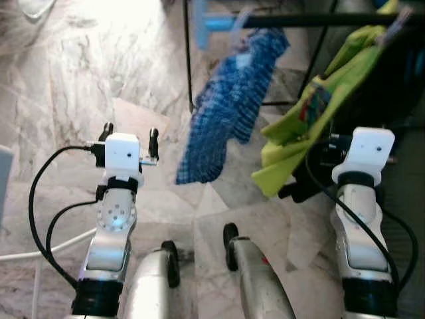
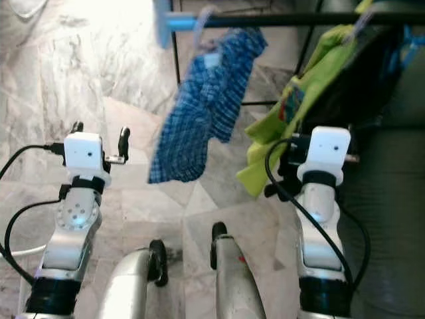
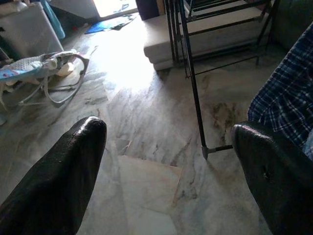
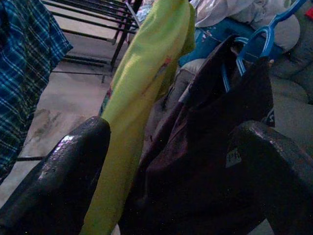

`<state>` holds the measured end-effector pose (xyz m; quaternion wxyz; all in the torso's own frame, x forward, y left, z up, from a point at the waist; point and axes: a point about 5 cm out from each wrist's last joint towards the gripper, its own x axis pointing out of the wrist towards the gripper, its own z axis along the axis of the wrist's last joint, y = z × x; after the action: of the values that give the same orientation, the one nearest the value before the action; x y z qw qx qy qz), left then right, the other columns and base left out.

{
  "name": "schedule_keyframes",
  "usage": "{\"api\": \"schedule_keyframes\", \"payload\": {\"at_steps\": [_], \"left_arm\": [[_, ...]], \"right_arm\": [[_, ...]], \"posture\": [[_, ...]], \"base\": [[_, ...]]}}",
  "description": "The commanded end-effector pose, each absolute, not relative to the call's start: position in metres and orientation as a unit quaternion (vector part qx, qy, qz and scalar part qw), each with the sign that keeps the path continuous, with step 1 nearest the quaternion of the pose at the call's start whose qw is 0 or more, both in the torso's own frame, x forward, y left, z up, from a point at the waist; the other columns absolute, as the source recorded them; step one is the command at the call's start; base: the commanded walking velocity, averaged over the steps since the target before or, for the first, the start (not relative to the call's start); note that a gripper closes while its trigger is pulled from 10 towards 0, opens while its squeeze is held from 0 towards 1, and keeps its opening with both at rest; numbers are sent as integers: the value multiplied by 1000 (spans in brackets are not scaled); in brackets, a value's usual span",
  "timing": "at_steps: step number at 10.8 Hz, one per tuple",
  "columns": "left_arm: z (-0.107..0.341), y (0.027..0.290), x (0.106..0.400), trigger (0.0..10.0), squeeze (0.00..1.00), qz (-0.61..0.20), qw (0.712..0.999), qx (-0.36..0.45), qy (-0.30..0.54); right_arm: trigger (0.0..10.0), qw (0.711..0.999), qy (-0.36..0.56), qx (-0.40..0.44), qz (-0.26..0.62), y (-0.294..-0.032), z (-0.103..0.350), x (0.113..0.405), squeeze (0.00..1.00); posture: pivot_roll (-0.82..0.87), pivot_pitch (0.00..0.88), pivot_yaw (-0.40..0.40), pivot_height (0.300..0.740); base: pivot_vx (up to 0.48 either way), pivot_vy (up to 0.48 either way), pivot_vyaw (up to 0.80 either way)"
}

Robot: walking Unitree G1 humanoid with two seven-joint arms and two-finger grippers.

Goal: Hang hanger

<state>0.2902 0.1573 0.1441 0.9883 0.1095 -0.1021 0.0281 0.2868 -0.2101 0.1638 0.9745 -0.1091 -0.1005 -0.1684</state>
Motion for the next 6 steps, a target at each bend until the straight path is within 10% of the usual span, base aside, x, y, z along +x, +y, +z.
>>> {"api": "schedule_keyframes", "payload": {"at_steps": [1, 6], "left_arm": [[140, 160, 286, 10000, 0, 33, 989, 112, -91], [142, 164, 280, 10000, 0, 35, 988, 118, -90]], "right_arm": [[10000, 975, -86, -108, -174, -213, 156, 286, 0], [10000, 985, -96, -112, -86, -206, 166, 333, 0]], "posture": [[-57, 403, -21, 740], [-21, 443, -17, 740]], "base": [[0, 0, 0], [0, 0, 0]]}}
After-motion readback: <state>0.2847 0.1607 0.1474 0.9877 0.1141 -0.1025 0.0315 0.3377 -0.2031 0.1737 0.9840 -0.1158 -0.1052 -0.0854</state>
